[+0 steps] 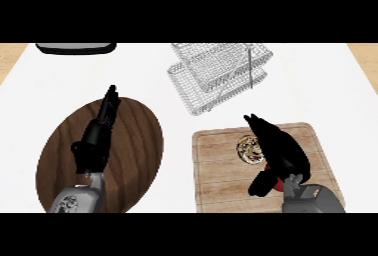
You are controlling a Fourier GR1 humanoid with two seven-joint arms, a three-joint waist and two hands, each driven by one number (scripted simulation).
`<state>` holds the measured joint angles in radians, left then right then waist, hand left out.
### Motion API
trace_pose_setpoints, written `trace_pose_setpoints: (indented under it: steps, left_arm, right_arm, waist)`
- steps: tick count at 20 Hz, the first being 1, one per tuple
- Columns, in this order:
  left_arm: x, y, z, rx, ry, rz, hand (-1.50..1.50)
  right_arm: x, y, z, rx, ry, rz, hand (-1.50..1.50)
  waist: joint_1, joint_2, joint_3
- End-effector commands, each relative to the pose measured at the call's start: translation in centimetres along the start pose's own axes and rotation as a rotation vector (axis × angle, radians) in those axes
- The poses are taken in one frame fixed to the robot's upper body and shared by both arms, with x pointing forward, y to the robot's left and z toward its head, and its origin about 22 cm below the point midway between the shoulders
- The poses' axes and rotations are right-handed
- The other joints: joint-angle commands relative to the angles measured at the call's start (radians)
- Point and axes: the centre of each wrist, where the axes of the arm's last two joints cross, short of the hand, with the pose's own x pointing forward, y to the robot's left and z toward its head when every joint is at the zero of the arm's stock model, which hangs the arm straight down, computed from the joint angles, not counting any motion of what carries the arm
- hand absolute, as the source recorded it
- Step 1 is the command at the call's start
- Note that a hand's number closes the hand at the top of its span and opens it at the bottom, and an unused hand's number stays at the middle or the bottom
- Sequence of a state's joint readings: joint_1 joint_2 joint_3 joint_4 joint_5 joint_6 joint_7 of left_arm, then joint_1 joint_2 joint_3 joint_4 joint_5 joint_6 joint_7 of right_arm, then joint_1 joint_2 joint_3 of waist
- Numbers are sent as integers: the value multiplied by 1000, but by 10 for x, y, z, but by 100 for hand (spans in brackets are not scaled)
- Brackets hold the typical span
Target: Pick the cupcake from the cutting board and place it in the tiered basket
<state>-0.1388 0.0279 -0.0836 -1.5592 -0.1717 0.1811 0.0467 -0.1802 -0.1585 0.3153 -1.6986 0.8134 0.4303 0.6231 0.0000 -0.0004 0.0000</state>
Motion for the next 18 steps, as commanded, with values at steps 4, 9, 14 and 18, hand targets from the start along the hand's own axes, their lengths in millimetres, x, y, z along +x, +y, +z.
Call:
trace_pose_setpoints:
  steps: [4, 9, 14, 18]
  left_arm:
    - [7, -2, 17, -11, -1, 20, 0]
    - [-13, 0, 5, -4, -6, 0, 0]
    - [-4, 2, -4, -3, -34, 6, 0]
    - [3, -11, 1, -38, -17, 5, 0]
  right_arm:
    - [2, 39, -24, -133, -19, 47, 150]
    - [4, 12, -32, -210, -42, 162, 150]
    - [39, 46, -28, -109, -138, 421, 150]
    - [84, 56, -26, -8, -233, 674, 150]
  waist:
    - [9, 0, 0]
    - [4, 1, 0]
    - [13, 3, -1]
    - [28, 2, -1]
